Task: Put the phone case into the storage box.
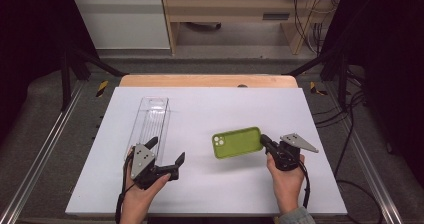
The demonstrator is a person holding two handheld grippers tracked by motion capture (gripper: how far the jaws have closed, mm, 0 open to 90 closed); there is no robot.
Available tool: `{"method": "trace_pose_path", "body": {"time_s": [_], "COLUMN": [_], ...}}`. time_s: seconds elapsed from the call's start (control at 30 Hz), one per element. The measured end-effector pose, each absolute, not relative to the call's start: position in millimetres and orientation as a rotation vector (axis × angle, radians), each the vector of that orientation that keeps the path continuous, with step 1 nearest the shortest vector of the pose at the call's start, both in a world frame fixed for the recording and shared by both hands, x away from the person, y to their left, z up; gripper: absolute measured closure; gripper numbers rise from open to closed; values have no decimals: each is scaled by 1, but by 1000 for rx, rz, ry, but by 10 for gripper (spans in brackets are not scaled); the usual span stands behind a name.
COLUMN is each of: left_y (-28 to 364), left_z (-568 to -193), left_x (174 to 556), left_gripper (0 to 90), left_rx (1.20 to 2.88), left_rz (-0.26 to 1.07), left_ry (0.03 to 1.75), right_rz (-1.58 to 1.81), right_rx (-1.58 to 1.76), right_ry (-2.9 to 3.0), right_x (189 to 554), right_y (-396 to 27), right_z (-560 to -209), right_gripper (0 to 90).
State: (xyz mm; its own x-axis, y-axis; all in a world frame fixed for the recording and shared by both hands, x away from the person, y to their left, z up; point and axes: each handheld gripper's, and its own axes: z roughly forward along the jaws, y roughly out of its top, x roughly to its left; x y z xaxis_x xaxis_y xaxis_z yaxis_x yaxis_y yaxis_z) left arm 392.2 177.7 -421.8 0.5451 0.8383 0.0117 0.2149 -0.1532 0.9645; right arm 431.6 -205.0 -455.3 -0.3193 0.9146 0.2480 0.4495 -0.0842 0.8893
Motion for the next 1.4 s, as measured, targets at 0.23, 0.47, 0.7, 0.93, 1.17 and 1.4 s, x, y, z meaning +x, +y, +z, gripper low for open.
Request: {"method": "trace_pose_path", "body": {"time_s": [0.23,0.47,0.7,0.93,1.17,1.4], "left_y": [169,154,142,124,104,89], "left_z": [-420,-419,-419,-421,-429,-436], "left_x": [394,395,397,399,400,401], "left_gripper": [23,25,46,117,245,320], "left_rx": [1668,1681,1685,1699,1735,1777], "left_rz": [694,677,645,610,595,578], "left_ry": [919,898,903,921,953,974], "right_rz": [1401,1409,1414,1427,1442,1452], "right_rx": [1468,1438,1417,1400,1386,1383], "right_ry": [1744,1741,1739,1733,1721,1712], "right_x": [432,430,428,426,424,423], "right_y": [-204,-199,-193,-189,-188,-190], "right_z": [-455,-454,-453,-452,-451,-450], "right_gripper": [884,884,884,884,884,884]}}
